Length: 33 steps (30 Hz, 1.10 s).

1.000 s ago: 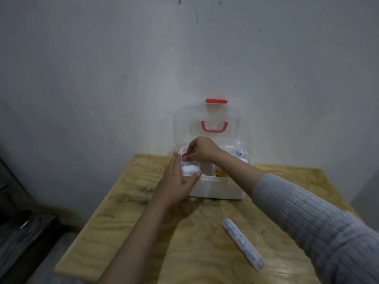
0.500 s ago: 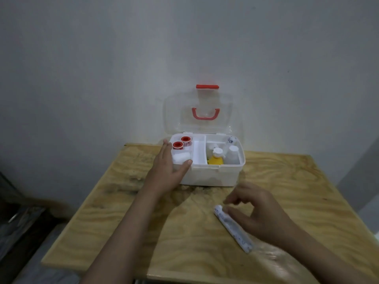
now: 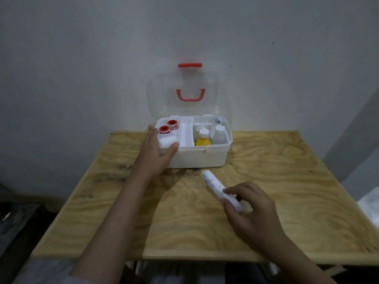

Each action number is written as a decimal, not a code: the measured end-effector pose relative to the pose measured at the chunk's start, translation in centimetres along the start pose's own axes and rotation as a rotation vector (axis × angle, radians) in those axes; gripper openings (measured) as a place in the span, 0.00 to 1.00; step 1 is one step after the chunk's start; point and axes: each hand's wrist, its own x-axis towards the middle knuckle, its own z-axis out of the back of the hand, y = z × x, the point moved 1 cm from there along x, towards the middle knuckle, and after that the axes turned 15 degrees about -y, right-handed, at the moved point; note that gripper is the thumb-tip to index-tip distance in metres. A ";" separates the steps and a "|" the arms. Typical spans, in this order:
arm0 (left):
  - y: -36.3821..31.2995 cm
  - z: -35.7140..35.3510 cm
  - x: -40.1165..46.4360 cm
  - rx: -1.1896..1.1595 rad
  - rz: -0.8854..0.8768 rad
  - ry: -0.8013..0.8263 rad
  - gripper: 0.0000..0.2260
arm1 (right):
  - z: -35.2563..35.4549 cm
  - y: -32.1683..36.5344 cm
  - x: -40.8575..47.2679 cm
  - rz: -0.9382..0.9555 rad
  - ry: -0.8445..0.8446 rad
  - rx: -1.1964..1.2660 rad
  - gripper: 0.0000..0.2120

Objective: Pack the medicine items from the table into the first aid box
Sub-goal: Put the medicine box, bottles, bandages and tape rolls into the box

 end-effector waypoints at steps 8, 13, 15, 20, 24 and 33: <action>-0.4 0.3 -0.2 -0.004 0.014 0.007 0.38 | -3.1 4.9 10.2 0.001 -0.174 0.032 0.06; -1.1 0.8 -0.6 -0.028 0.013 0.020 0.37 | -8.4 5.9 16.2 -0.061 0.002 -0.236 0.08; -1.0 0.8 -0.6 -0.038 0.007 0.026 0.38 | -10.3 5.6 17.0 -0.053 0.086 -0.337 0.09; -0.5 0.8 -0.5 -0.073 0.017 0.032 0.38 | -13.5 4.0 16.7 -0.014 0.170 -0.457 0.07; -0.6 0.7 -0.6 -0.078 0.007 0.025 0.38 | -13.6 2.9 15.9 0.047 0.235 -0.507 0.14; -0.4 0.6 -0.5 -0.054 0.022 0.042 0.38 | -11.7 3.2 18.1 0.062 0.115 -0.315 0.18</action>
